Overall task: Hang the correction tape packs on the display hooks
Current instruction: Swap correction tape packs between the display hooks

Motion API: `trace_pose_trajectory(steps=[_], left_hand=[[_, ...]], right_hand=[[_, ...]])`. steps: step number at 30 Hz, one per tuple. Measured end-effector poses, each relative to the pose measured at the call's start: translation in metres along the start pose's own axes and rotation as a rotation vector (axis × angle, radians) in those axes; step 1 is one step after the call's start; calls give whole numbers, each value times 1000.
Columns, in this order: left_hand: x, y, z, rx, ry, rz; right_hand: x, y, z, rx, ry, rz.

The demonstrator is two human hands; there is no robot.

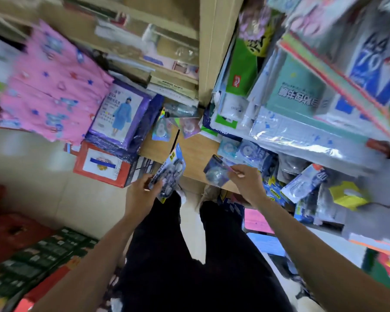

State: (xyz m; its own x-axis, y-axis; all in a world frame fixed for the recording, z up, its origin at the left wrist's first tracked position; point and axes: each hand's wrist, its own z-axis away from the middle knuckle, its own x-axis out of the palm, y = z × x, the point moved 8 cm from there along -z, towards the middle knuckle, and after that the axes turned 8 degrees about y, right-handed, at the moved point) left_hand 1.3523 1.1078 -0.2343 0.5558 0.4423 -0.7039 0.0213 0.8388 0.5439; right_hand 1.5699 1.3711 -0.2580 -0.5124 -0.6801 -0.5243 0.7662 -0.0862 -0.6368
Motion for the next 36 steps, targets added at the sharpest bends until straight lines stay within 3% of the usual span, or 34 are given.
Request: trace_pose_trajectory(steps=[4,8,16,21,27,36], left_hand=[[-43,73,18,143,35,31],[-87,144,36,300,90,130],[-202,271,71,695,278,366],[-272,360,96,964,240,591],[-355,455,132,1284,305,798],[-468,554,190,1613,628,1151]], right_hand=[[-51,-55,24,-117,4,-40],[-110,-106,52,-228,113,-55],[-218,-214,133,-502,412,-175],[-278,-277,185,-649,620,-264],[-350,-357,250,-840,831,-346],[-429,-452,328,-1064,1000,-453]])
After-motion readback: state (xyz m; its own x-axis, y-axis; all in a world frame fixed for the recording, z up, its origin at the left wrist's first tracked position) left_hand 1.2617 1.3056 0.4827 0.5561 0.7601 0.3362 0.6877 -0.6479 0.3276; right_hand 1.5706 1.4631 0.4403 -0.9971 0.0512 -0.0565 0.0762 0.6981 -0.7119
